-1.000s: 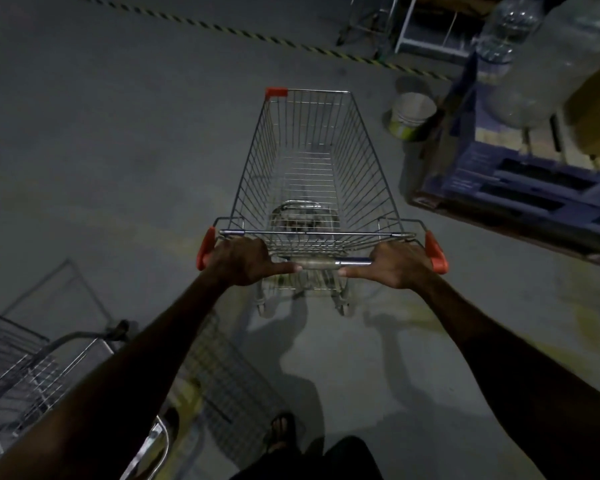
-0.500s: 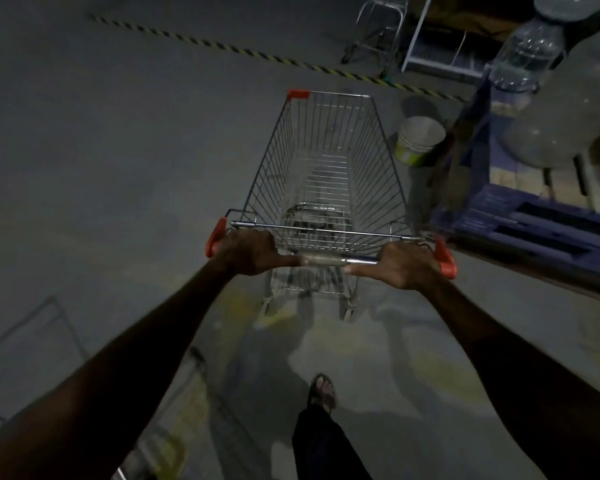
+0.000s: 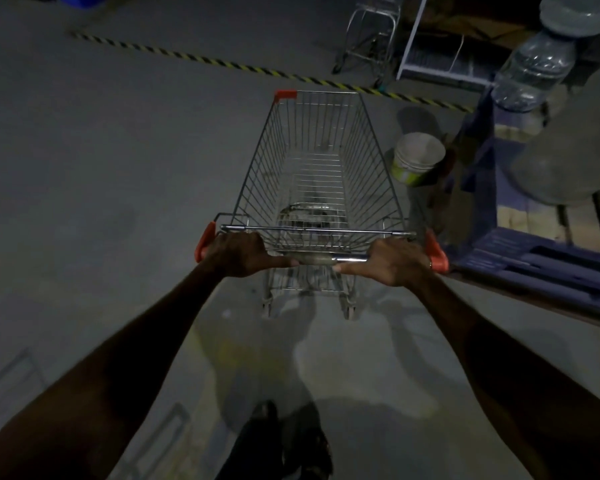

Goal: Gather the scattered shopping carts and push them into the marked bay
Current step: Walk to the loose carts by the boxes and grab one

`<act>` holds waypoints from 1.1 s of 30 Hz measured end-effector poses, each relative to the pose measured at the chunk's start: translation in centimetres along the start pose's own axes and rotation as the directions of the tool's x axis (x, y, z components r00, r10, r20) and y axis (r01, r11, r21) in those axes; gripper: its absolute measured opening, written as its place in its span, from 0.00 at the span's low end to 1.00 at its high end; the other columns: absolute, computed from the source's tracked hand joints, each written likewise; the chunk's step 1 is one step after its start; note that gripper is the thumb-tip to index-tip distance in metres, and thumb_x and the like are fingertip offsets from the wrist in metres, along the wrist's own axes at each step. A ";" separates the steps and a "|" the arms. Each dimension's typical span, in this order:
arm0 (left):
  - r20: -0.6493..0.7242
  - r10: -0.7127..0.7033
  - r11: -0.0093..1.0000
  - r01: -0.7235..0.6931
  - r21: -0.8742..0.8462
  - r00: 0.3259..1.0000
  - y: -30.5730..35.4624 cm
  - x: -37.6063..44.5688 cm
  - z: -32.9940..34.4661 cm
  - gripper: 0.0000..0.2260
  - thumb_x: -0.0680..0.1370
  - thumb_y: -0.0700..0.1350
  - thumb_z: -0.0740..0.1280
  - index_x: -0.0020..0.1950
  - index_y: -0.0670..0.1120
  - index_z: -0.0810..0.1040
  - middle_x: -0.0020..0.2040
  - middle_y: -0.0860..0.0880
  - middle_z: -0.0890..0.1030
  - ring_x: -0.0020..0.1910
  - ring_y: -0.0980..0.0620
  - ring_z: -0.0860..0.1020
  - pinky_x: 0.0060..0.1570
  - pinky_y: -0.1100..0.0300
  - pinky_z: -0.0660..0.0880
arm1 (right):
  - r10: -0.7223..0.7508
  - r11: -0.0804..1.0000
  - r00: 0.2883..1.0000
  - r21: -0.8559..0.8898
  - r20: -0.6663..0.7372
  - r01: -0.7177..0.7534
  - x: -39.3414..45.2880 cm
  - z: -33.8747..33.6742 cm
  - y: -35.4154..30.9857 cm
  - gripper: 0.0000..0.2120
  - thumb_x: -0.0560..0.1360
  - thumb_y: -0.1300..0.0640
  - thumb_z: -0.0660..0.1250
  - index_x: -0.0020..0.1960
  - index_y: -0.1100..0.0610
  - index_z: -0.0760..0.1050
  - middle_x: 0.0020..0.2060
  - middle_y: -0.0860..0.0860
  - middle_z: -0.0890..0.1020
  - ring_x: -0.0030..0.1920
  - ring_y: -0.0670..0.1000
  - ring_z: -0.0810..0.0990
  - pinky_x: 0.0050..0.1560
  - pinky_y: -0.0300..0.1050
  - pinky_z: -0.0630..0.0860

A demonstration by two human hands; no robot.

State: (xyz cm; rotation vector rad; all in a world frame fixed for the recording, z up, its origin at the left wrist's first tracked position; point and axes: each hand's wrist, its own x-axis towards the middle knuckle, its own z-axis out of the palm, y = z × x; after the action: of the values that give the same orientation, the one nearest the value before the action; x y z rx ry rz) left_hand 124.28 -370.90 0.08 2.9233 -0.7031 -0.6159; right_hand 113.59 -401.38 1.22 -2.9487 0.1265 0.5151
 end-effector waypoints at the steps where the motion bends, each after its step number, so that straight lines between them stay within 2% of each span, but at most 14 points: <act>1: -0.007 0.007 1.000 -0.007 -0.002 1.000 -0.3 1.5 -0.5 0.49 0.60 0.92 0.46 0.28 0.47 0.78 0.27 0.53 0.78 0.34 0.52 0.79 0.67 0.35 0.73 | -0.001 1.000 1.000 0.000 0.001 0.001 1.4 -0.6 0.2 0.46 0.59 0.08 0.51 0.31 0.53 0.73 0.29 0.49 0.81 0.33 0.50 0.81 0.43 0.47 0.79; 5: -0.025 0.007 1.000 -0.007 0.004 1.000 -1.4 7.8 -3.3 0.50 0.60 0.92 0.46 0.28 0.46 0.79 0.28 0.52 0.80 0.35 0.53 0.80 0.66 0.38 0.74 | -0.004 1.000 1.000 0.006 -0.001 0.004 7.8 -3.6 1.1 0.48 0.58 0.08 0.50 0.31 0.54 0.75 0.30 0.51 0.82 0.34 0.51 0.82 0.46 0.51 0.82; 10: -0.046 0.056 0.998 -0.056 0.006 0.997 -3.5 15.5 -7.3 0.47 0.64 0.90 0.48 0.29 0.46 0.78 0.29 0.51 0.80 0.34 0.53 0.80 0.61 0.43 0.77 | 0.010 1.000 1.000 0.017 0.000 -0.010 15.9 -7.4 1.8 0.48 0.57 0.08 0.51 0.35 0.52 0.79 0.34 0.49 0.83 0.37 0.49 0.82 0.47 0.49 0.80; 12: -0.035 0.067 0.998 -0.067 0.007 0.997 -3.7 18.1 -9.5 0.42 0.70 0.86 0.52 0.32 0.47 0.77 0.34 0.51 0.83 0.37 0.54 0.81 0.64 0.43 0.77 | 0.005 0.999 1.000 0.032 0.011 -0.005 19.2 -9.3 1.8 0.42 0.60 0.09 0.54 0.34 0.49 0.76 0.36 0.48 0.83 0.39 0.49 0.82 0.50 0.51 0.81; 14: 0.005 0.075 0.997 -0.075 0.012 0.997 -3.9 20.8 -11.4 0.33 0.74 0.82 0.55 0.35 0.53 0.73 0.43 0.52 0.84 0.43 0.53 0.79 0.69 0.43 0.73 | -0.003 0.999 1.000 0.043 0.028 0.001 22.3 -10.9 2.1 0.36 0.62 0.11 0.56 0.33 0.45 0.70 0.41 0.48 0.84 0.44 0.51 0.83 0.55 0.53 0.81; 15: 0.006 0.079 0.997 -0.079 0.019 0.997 -4.2 22.4 -12.2 0.33 0.73 0.83 0.55 0.35 0.53 0.71 0.46 0.48 0.85 0.45 0.50 0.79 0.69 0.43 0.74 | -0.003 0.999 1.000 0.039 0.020 0.002 23.8 -11.8 2.1 0.36 0.61 0.10 0.55 0.33 0.44 0.70 0.45 0.50 0.86 0.46 0.52 0.84 0.56 0.53 0.81; 17: -0.016 0.074 0.996 -0.073 0.049 0.997 -5.3 26.1 -13.4 0.36 0.69 0.86 0.52 0.32 0.53 0.67 0.48 0.43 0.86 0.48 0.45 0.82 0.66 0.41 0.76 | -0.008 0.999 1.000 0.044 -0.012 0.008 27.3 -12.9 2.5 0.40 0.61 0.10 0.55 0.40 0.45 0.79 0.52 0.52 0.87 0.50 0.55 0.85 0.57 0.51 0.81; 18: -0.015 0.069 0.996 -0.068 0.062 0.997 -6.1 27.9 -13.9 0.37 0.68 0.87 0.51 0.32 0.52 0.67 0.48 0.43 0.86 0.50 0.44 0.84 0.66 0.41 0.76 | 0.005 0.999 1.000 0.047 -0.025 -0.003 29.2 -13.3 2.8 0.43 0.61 0.10 0.57 0.48 0.47 0.83 0.54 0.52 0.87 0.53 0.56 0.85 0.58 0.51 0.80; 19: -0.006 0.065 0.996 -0.065 0.065 0.998 -6.7 29.7 -14.3 0.38 0.67 0.88 0.50 0.32 0.52 0.67 0.46 0.43 0.86 0.50 0.43 0.84 0.65 0.40 0.76 | 0.021 0.999 0.999 0.041 -0.032 -0.020 31.1 -13.7 3.1 0.47 0.60 0.09 0.56 0.51 0.48 0.85 0.54 0.53 0.88 0.53 0.56 0.86 0.58 0.51 0.80; 21: -0.002 0.057 0.997 -0.057 0.048 0.998 -7.5 32.9 -15.6 0.40 0.65 0.89 0.48 0.31 0.52 0.69 0.40 0.45 0.82 0.49 0.43 0.84 0.65 0.40 0.76 | 0.042 0.998 0.999 0.039 -0.025 -0.041 34.9 -14.5 3.7 0.52 0.55 0.06 0.51 0.44 0.51 0.85 0.45 0.52 0.88 0.45 0.54 0.85 0.56 0.53 0.82; 24: -0.002 0.045 0.998 -0.045 0.032 0.999 -8.5 37.5 -17.9 0.42 0.64 0.90 0.49 0.30 0.50 0.71 0.32 0.49 0.77 0.45 0.45 0.84 0.65 0.41 0.76 | 0.041 0.999 0.999 0.032 -0.010 -0.040 40.3 -16.0 4.6 0.51 0.53 0.06 0.49 0.36 0.52 0.80 0.38 0.51 0.85 0.41 0.53 0.84 0.53 0.54 0.83; 26: -0.004 0.036 0.999 -0.036 0.033 0.999 -9.1 40.5 -19.5 0.42 0.66 0.89 0.50 0.30 0.50 0.74 0.30 0.52 0.75 0.42 0.47 0.82 0.66 0.43 0.75 | 0.036 0.999 0.999 0.037 -0.017 -0.036 43.9 -17.0 5.3 0.51 0.53 0.06 0.50 0.38 0.51 0.80 0.40 0.50 0.86 0.42 0.53 0.84 0.53 0.54 0.82; 30: 0.003 0.003 0.999 -0.003 0.039 1.000 -9.3 46.8 -22.6 0.41 0.68 0.87 0.52 0.32 0.49 0.76 0.33 0.52 0.78 0.45 0.48 0.82 0.70 0.42 0.69 | 0.042 0.998 0.999 0.037 -0.021 -0.041 51.3 -19.2 7.1 0.53 0.53 0.06 0.50 0.47 0.48 0.84 0.48 0.49 0.87 0.49 0.53 0.85 0.56 0.55 0.82; 33: -0.011 -0.025 1.000 0.025 0.014 1.000 -10.2 52.4 -24.3 0.46 0.63 0.90 0.48 0.30 0.48 0.78 0.32 0.51 0.78 0.42 0.48 0.81 0.70 0.37 0.70 | 0.058 0.998 0.998 0.025 0.005 -0.058 56.1 -22.0 8.1 0.50 0.53 0.06 0.50 0.40 0.49 0.80 0.45 0.50 0.85 0.46 0.54 0.83 0.54 0.53 0.81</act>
State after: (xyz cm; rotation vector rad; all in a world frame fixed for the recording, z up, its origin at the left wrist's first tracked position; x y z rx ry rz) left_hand 180.91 -385.91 1.58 2.9506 -0.6741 -0.5994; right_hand 172.59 -416.04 1.46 -2.9270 0.2172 0.5234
